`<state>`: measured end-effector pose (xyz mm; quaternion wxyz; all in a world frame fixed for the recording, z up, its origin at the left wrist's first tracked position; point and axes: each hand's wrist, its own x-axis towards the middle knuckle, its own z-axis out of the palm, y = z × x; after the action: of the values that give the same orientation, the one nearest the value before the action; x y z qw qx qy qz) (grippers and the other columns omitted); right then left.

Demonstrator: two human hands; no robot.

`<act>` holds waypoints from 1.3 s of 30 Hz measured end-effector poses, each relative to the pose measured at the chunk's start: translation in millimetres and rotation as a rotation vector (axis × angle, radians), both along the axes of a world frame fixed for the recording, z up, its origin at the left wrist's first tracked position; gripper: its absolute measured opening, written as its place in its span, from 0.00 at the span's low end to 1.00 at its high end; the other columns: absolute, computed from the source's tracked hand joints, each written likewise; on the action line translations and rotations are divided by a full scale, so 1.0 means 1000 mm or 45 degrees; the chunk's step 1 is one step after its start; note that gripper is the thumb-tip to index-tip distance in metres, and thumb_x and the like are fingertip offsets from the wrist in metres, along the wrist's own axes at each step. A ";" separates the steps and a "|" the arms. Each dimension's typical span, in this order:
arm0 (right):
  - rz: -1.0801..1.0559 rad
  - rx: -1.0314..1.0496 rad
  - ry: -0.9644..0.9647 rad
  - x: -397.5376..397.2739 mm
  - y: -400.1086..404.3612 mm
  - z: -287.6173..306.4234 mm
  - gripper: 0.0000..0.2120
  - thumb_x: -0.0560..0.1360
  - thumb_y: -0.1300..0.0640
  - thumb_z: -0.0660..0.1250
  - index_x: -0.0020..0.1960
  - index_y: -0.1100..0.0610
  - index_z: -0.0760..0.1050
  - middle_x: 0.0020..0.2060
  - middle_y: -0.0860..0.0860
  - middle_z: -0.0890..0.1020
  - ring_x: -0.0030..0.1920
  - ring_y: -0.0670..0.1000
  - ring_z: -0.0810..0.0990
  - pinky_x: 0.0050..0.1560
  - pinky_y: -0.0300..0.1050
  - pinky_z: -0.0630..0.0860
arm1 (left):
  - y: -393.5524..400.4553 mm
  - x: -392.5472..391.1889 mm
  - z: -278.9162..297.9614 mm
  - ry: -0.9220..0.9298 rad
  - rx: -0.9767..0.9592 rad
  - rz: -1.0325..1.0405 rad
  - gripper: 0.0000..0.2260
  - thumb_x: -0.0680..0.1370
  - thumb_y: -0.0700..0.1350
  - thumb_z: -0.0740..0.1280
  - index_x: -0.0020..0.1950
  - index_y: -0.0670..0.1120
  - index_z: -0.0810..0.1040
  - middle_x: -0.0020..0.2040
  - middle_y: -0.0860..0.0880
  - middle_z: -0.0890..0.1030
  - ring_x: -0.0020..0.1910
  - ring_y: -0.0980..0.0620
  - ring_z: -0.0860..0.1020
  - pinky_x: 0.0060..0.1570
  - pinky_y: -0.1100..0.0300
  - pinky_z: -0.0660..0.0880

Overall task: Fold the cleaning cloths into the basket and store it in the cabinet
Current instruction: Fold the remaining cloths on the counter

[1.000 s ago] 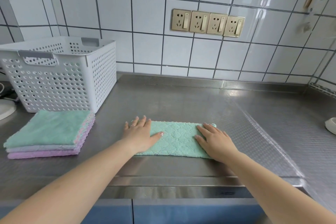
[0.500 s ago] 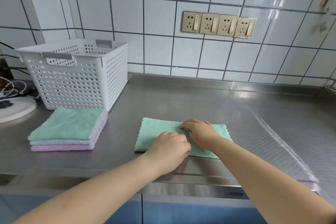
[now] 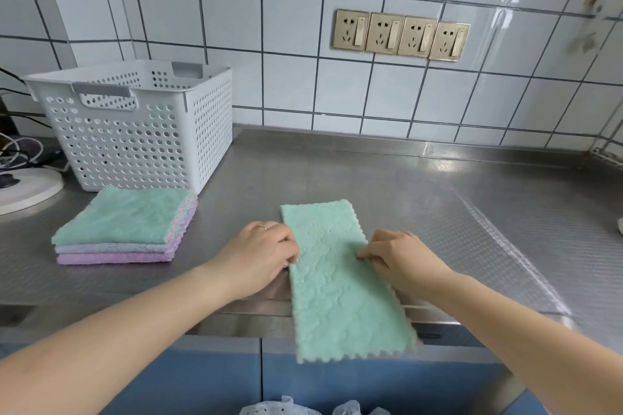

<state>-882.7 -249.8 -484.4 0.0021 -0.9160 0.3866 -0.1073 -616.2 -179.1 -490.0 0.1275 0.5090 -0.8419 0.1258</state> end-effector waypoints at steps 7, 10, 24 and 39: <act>0.188 -0.132 -0.076 -0.023 0.023 -0.014 0.18 0.72 0.60 0.61 0.60 0.50 0.78 0.58 0.52 0.78 0.55 0.55 0.79 0.56 0.48 0.74 | 0.007 0.010 0.006 0.061 0.296 -0.105 0.22 0.71 0.49 0.52 0.61 0.52 0.77 0.68 0.53 0.73 0.68 0.55 0.69 0.71 0.56 0.60; 0.311 -0.006 0.036 -0.036 0.028 -0.014 0.23 0.76 0.54 0.54 0.71 0.47 0.68 0.72 0.50 0.67 0.70 0.50 0.68 0.69 0.47 0.64 | 0.023 0.007 0.007 -0.013 0.635 -0.171 0.29 0.74 0.50 0.52 0.76 0.54 0.58 0.76 0.60 0.49 0.75 0.64 0.45 0.74 0.62 0.40; 0.347 -0.265 -0.169 -0.038 0.061 -0.036 0.19 0.74 0.52 0.60 0.64 0.49 0.73 0.60 0.46 0.78 0.65 0.45 0.73 0.68 0.56 0.64 | 0.042 0.003 -0.022 0.129 0.273 -0.243 0.27 0.72 0.42 0.62 0.72 0.53 0.66 0.72 0.57 0.66 0.72 0.61 0.61 0.74 0.52 0.44; -0.578 0.510 -0.997 0.030 0.004 0.009 0.14 0.78 0.52 0.62 0.37 0.58 0.66 0.31 0.51 0.69 0.33 0.50 0.66 0.34 0.43 0.60 | -0.027 -0.032 0.009 1.476 0.496 0.295 0.12 0.79 0.49 0.61 0.57 0.43 0.72 0.52 0.45 0.81 0.50 0.50 0.78 0.55 0.47 0.75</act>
<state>-852.9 -245.4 -475.6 0.2997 -0.6812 0.5595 -0.3648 -648.5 -206.0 -481.3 0.4542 0.5966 -0.5825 -0.3137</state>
